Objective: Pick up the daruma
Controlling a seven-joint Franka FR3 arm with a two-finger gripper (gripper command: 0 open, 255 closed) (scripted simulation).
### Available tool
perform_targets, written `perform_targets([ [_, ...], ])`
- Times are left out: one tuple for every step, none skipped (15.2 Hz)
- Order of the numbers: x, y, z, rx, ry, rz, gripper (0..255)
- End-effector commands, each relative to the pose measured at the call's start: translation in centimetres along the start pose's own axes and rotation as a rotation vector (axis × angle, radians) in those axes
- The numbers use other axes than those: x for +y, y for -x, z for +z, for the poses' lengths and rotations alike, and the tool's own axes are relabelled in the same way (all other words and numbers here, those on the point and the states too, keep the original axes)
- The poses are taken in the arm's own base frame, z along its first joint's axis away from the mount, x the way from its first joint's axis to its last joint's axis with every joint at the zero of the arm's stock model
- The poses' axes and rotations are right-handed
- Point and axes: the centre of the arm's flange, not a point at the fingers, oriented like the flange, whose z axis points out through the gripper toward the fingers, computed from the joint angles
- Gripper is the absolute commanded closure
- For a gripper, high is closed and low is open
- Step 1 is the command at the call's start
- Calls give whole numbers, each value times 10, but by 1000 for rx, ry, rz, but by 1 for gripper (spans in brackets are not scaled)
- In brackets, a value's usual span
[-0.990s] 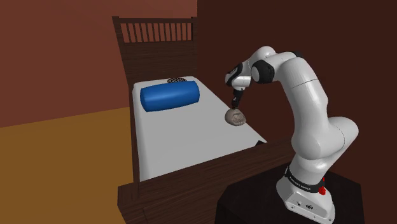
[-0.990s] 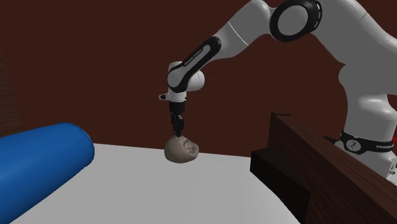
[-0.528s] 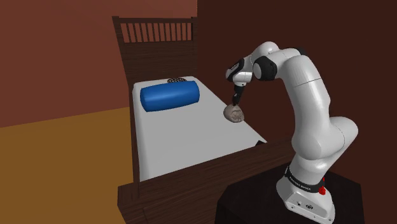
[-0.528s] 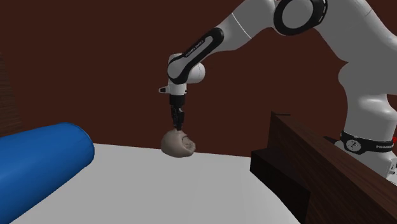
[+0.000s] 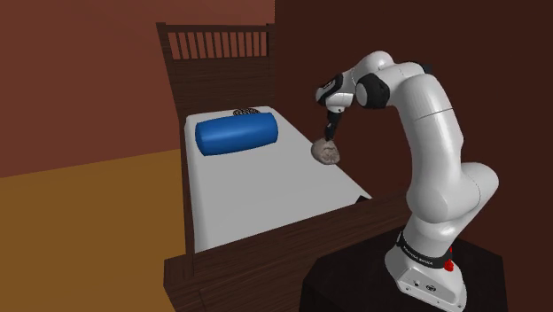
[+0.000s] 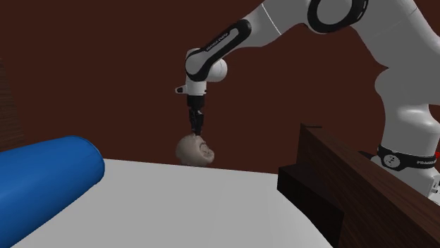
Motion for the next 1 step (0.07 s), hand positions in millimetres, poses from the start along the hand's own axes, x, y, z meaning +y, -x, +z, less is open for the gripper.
perform_targets([
  [-1, -1, -4, 2, 2, 0, 255],
])
